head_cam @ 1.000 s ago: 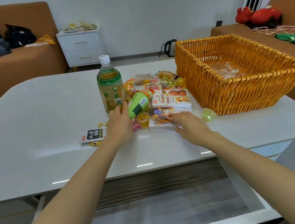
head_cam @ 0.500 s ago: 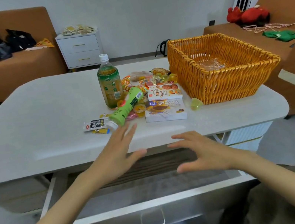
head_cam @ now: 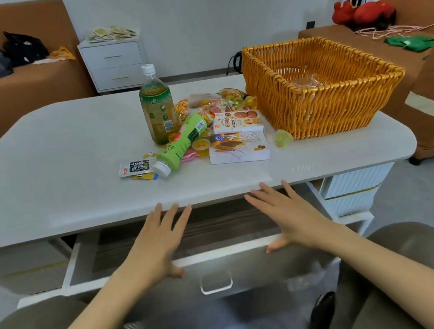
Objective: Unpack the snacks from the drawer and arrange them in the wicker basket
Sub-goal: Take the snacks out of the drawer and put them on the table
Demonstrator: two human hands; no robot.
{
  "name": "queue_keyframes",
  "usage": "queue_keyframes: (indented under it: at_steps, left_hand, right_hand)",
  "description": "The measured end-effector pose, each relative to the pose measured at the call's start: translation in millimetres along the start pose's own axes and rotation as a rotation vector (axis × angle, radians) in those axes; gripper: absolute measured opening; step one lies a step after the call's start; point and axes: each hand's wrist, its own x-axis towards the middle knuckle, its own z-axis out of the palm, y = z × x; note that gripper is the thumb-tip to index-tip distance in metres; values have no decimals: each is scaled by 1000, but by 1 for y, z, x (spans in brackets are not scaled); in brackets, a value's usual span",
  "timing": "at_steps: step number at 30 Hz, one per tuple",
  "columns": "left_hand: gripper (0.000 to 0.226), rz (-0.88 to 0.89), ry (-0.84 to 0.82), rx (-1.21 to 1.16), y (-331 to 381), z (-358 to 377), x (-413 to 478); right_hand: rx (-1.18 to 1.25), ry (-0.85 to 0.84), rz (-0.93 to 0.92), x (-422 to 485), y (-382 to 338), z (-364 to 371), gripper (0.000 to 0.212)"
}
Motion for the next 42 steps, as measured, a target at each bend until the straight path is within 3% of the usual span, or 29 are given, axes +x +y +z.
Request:
queue_keyframes:
  at_steps: [6,13,20,27,31,33,35,38,42]
  left_hand:
    - [94,-45,237,-71,-5,3,16]
    - [86,-45,391,-10,-11,8,42]
    - [72,-96,424,71,-2,14,52]
    - [80,-140,491,83,2,17,63]
    - [69,-169,345,-19,5,7,51]
    - [50,-164,292,-97,3,1,48]
    - [49,-170,281,-193,1,-14,40]
    - [48,-188,410,-324,-1,-42,30]
    - [46,-146,502,-396,2,-74,32]
  right_hand:
    - [25,333,-18,15,0,18,77]
    - [76,542,62,33,3,25,46]
    - [-26,495,196,48,-4,23,36]
    - [-114,446,273,65,-1,28,50]
    - [-61,394,233,67,-7,16,41]
    - [6,261,208,62,-2,2,37]
    - [154,174,191,54,5,-15,38]
    - [408,251,191,41,6,-35,38]
    - [436,435,175,41,-1,-66,36]
